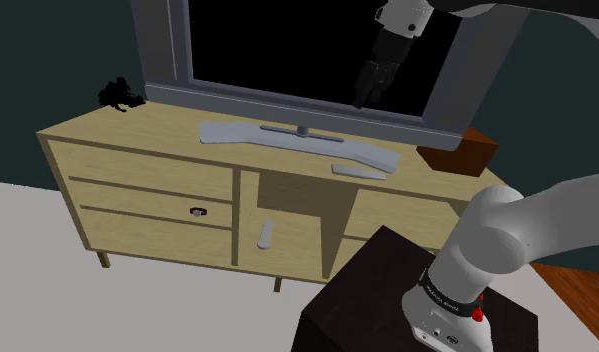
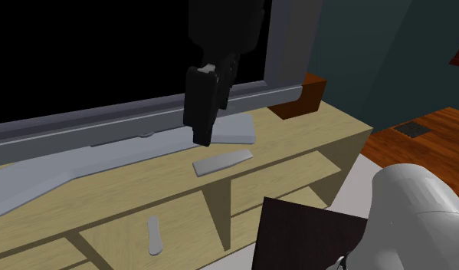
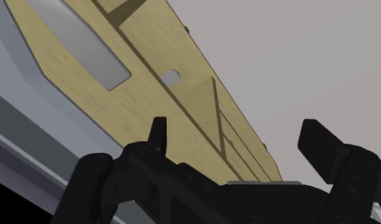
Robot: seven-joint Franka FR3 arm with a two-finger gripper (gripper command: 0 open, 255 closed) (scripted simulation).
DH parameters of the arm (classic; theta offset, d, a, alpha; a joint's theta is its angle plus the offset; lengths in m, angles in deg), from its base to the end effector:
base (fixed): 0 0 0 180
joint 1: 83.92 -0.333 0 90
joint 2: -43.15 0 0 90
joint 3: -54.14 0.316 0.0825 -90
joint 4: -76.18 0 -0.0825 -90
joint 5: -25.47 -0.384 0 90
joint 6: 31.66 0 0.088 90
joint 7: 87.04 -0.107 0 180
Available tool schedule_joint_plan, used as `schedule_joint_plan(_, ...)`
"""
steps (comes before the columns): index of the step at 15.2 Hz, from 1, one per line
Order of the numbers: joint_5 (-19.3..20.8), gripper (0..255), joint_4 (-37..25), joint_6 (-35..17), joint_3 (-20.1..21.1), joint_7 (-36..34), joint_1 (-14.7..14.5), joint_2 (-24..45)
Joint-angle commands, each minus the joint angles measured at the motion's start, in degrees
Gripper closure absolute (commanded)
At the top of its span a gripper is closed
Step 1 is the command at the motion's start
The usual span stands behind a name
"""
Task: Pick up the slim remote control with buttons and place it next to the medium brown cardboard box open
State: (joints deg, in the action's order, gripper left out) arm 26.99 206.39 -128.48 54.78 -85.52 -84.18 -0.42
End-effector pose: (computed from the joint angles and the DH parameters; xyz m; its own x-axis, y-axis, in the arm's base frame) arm 0.3260 0.0039 0.6340 0.9835 0.0434 0.1757 0.0372 -0.9986 0.0388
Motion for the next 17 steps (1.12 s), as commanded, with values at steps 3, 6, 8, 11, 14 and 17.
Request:
schedule_joint_plan(3, 1.0, 0, 2.8, -2.0, -2.4, 4.2, -0.2, -0.3)
schedule_joint_plan(6, 2.8, 0, 6.5, -5.0, -6.2, 10.5, -0.4, 0.1)
schedule_joint_plan(8, 4.0, 0, 8.5, -7.2, -8.8, 14.7, -0.5, 0.8)
schedule_joint_plan(11, 5.9, 0, 10.8, -10.5, -12.8, 21.0, -0.6, 2.7)
schedule_joint_plan(14, 7.6, 0, 12.3, -14.1, -16.8, 27.4, -0.7, 5.6)
schedule_joint_plan(17, 9.0, 0, 13.0, -17.8, -20.9, 33.8, -1.0, 9.5)
